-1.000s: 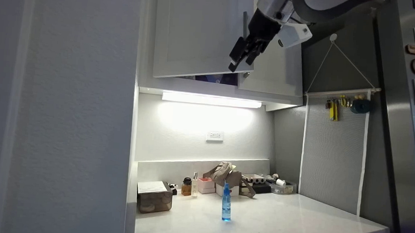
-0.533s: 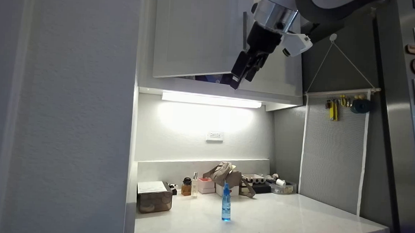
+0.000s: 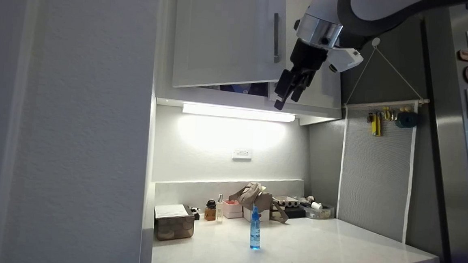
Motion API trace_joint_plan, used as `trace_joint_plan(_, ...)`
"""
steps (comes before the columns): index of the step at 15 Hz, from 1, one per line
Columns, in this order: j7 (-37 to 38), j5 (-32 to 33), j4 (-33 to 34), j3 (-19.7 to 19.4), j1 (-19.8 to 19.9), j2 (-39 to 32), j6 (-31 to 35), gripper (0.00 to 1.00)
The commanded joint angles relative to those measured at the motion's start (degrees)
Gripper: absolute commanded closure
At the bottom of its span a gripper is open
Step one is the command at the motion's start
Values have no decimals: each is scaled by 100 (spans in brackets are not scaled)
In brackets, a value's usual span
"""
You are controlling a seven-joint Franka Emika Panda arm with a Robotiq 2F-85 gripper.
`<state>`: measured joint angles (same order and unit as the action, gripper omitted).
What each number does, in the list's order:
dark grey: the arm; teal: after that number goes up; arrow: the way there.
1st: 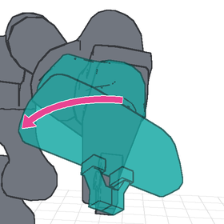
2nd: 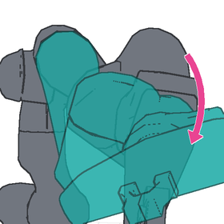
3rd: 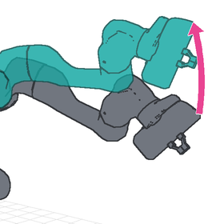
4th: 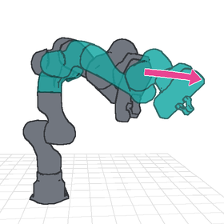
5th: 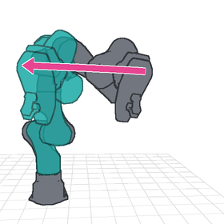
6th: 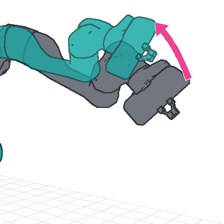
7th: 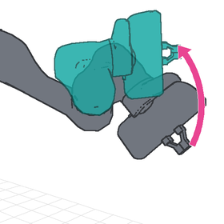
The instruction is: Open the top left and right cabinet doors respectively
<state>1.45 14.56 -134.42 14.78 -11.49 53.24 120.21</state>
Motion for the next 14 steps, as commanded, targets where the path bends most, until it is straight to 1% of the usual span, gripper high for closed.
trace_joint_plan(1, -179, -9, -237, -303, 85, 368, -56, 0)
trace_joint_plan(6, -530, -74, -315, -815, 37, 647, 175, 0)
trace_joint_plan(7, -674, -104, -309, -983, 12, 628, 293, 0)
trace_joint_plan(9, -1134, -187, -231, -1471, -92, 400, 678, 0)
trace_joint_plan(10, -1340, -273, -147, -1627, -157, 300, 800, 0)
trace_joint_plan(11, -1572, -388, -75, -1795, -224, 189, 897, 0)
trace_joint_plan(14, -2519, -838, 315, -2435, -558, -445, 1037, 0)
